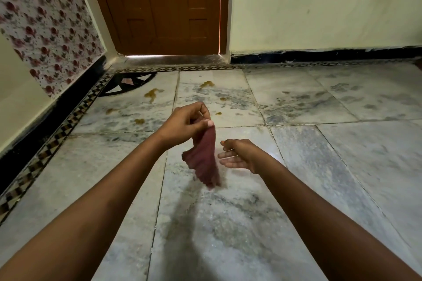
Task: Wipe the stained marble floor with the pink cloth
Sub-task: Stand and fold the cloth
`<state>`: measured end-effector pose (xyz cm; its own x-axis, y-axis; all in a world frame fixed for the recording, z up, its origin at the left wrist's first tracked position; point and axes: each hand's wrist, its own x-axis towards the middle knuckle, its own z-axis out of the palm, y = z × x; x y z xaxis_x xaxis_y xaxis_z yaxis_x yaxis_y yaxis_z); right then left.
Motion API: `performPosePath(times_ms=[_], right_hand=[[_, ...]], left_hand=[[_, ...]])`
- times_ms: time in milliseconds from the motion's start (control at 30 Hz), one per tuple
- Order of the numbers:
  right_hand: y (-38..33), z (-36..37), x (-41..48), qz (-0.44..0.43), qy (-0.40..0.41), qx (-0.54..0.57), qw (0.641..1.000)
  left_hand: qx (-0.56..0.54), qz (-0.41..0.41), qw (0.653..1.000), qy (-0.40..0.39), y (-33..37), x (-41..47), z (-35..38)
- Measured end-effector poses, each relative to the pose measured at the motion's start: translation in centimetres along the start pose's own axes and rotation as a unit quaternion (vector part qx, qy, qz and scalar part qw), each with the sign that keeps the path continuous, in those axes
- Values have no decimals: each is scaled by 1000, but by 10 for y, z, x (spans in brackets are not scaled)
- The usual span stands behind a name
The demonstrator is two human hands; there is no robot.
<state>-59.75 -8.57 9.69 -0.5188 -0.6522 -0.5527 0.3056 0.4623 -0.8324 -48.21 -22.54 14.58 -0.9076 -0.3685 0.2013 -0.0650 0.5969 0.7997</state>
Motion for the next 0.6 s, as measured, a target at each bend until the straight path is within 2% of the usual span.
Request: performPosePath(times_ms=[100, 200, 267, 300, 400, 467, 533, 600], right_hand=[[-1, -1, 1, -89, 49, -62, 993], [-10, -2, -1, -191, -58, -29, 979], [-15, -1, -4, -197, -135, -18, 971], [-17, -1, -6, -193, -147, -20, 970], [-17, -6, -4, -221, -93, -24, 971], [-14, -11, 1, -246, -71, 3, 967], [-13, -12, 3, -254, -58, 20, 965], [-11, -12, 5, -253, -42, 5, 967]], left_hand=[[47, 17, 999, 12, 4, 1, 0], [56, 34, 998, -1, 10, 4, -1], [23, 16, 1000, -8, 12, 7, -2], [1, 0, 1000, -4, 11, 8, -3], [-83, -82, 993, -8, 8, 6, -10], [-113, -157, 978, -80, 4, 2, -14], [-93, -198, 962, -166, -1, -3, -14], [-100, -205, 961, -156, -6, -5, -13]])
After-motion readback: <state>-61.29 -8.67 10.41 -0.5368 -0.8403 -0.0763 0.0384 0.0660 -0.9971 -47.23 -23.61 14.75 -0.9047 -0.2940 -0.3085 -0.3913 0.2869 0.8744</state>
